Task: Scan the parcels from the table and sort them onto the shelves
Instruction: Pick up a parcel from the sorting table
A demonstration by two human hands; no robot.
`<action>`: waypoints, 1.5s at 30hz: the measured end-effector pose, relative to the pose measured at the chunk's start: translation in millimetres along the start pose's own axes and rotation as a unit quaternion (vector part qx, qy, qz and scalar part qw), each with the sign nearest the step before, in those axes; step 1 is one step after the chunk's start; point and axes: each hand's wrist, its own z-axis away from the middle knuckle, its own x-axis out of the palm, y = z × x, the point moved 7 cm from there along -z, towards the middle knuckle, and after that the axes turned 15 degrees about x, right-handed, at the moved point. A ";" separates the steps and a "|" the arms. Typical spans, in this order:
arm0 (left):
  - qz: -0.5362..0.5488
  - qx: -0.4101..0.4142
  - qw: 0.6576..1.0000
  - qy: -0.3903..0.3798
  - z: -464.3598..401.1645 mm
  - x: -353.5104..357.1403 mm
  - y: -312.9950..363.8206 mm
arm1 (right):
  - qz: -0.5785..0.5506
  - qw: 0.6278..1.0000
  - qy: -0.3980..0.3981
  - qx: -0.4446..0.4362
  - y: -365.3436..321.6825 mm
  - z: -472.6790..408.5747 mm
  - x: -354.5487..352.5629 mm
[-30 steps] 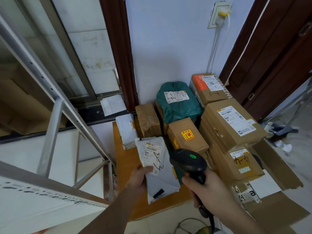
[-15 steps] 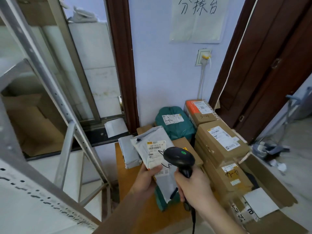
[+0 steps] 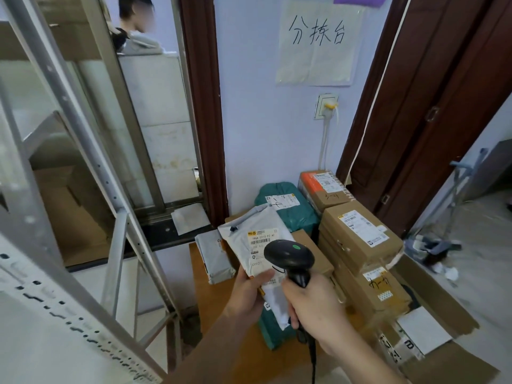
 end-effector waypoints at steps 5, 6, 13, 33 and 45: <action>-0.004 -0.012 1.000 -0.018 3.2 -8.9 7.7 | -0.006 1.000 0.023 -0.001 -3.1 10.6 9.1; -0.002 -0.017 1.000 -0.020 6.0 -8.7 10.8 | -0.007 1.000 0.029 -0.004 -4.3 12.8 10.5; 0.010 -0.020 0.999 -0.023 23.8 -19.7 20.9 | -0.009 1.000 0.029 -0.002 -3.5 28.3 18.7; 0.006 0.217 0.964 0.155 235.8 -89.9 111.2 | 0.170 0.936 -0.236 -0.198 11.1 144.2 85.6; -0.065 0.360 0.880 0.304 404.6 -200.7 259.7 | 0.244 0.859 -0.375 -0.250 -25.1 280.6 238.2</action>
